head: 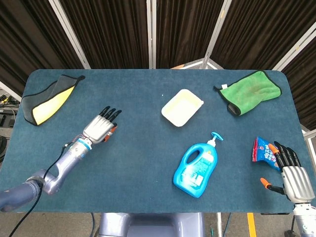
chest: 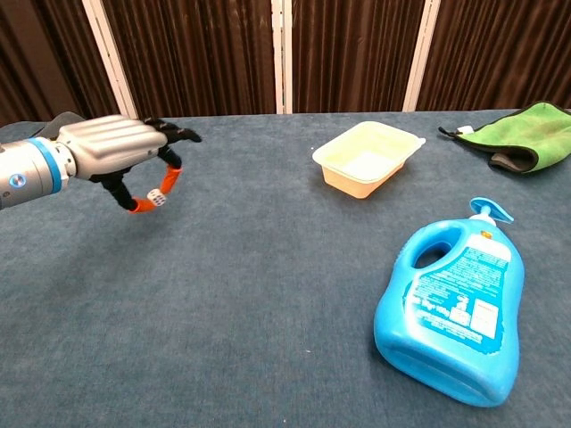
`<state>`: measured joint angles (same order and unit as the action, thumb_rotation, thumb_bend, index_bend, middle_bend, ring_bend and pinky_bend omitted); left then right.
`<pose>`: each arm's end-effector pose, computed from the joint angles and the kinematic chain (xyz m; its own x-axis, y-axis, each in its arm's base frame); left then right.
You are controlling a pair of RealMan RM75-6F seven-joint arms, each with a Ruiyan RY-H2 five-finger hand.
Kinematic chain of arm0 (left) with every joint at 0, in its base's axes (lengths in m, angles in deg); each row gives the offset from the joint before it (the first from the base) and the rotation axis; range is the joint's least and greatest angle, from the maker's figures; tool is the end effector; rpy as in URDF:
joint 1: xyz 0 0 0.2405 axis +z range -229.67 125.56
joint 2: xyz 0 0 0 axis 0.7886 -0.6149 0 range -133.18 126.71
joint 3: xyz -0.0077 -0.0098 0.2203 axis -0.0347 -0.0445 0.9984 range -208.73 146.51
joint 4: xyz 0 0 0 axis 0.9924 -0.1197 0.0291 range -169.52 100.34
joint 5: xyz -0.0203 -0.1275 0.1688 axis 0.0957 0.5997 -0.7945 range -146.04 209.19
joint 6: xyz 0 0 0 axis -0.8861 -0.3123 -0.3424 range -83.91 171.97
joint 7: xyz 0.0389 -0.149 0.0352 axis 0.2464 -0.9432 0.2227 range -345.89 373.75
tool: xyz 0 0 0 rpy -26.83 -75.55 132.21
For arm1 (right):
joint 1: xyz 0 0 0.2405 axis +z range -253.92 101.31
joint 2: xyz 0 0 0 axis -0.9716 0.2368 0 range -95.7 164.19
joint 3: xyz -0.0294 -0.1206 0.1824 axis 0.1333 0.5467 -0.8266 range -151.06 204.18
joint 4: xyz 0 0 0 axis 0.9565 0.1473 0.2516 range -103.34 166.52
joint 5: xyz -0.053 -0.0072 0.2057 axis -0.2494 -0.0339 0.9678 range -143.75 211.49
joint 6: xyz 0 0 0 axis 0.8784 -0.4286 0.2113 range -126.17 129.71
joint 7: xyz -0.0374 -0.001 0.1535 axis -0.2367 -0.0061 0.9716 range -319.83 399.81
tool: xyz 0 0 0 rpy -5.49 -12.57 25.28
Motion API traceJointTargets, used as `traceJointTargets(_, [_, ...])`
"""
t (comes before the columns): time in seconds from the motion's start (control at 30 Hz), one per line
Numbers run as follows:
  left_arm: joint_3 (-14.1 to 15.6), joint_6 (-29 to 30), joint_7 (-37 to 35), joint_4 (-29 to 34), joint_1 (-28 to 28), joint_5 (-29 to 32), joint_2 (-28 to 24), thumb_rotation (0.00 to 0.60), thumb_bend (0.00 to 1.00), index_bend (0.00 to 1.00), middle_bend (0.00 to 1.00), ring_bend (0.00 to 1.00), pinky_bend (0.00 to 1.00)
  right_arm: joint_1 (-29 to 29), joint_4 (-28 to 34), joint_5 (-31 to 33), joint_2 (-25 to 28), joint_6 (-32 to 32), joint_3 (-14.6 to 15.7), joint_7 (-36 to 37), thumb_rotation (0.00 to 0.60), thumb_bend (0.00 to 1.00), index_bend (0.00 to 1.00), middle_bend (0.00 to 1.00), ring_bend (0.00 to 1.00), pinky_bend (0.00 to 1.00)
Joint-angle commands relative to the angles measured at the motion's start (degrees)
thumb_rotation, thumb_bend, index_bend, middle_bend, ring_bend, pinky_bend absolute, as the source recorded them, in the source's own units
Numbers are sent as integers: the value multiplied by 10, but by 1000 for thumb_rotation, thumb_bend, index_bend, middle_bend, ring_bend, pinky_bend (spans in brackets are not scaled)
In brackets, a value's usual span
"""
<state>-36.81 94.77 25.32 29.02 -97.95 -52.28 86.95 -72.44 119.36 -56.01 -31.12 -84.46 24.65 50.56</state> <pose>-0.1513 0.3691 -0.0214 0.7257 0.0745 0.6840 0.5973 -0.5617 -0.5725 -0.2876 -0.1848 0.1386 0.2816 -0.0125 0.9595 -0.9583 -0.0553 0.2805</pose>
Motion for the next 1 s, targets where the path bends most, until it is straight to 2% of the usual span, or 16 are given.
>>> traceJointTargets(0.03, [-20, 36, 67, 113, -5, -1, -41, 600, 418, 583, 0, 0, 0, 0, 1, -2, 1, -1, 1, 0, 600, 95, 34, 0, 0, 0])
traceJointTargets(0.2, [-33, 35, 128, 171, -11, 27, -45, 600, 416, 537, 0, 0, 0, -3, 5, -9, 4, -9, 3, 4, 600, 94, 34, 0, 0, 0])
traceJointTargets(0.33, [-36, 29, 157, 191, -13, 51, -48, 600, 414, 497, 0, 0, 0, -7, 9, -13, 8, -18, 3, 7, 600, 95, 34, 0, 0, 0])
traceJointTargets(0.63, [-35, 37, 186, 217, -6, 86, -57, 600, 396, 242, 0, 0, 0, -11, 12, -25, 12, -31, 6, 9, 600, 95, 34, 0, 0, 0])
traceJointTargets(0.7, [-35, 43, 188, 223, -3, 89, -61, 600, 395, 212, 0, 0, 0, -13, 13, -27, 12, -34, 7, 8, 600, 94, 34, 0, 0, 0])
traceJointTargets(0.87, [-15, 107, 187, 268, 45, 90, -85, 600, 395, 205, 0, 0, 0, -13, 16, -27, 14, -34, 7, 8, 600, 95, 34, 0, 0, 0])
traceJointTargets(0.97, [3, 156, 179, 294, 84, 83, -95, 600, 394, 198, 0, 0, 0, -12, 16, -24, 15, -29, 7, 9, 600, 95, 34, 0, 0, 0])
traceJointTargets(1.0, [19, 187, 164, 313, 114, 79, -104, 600, 393, 197, 0, 0, 0, -11, 16, -22, 14, -26, 7, 10, 600, 94, 34, 0, 0, 0])
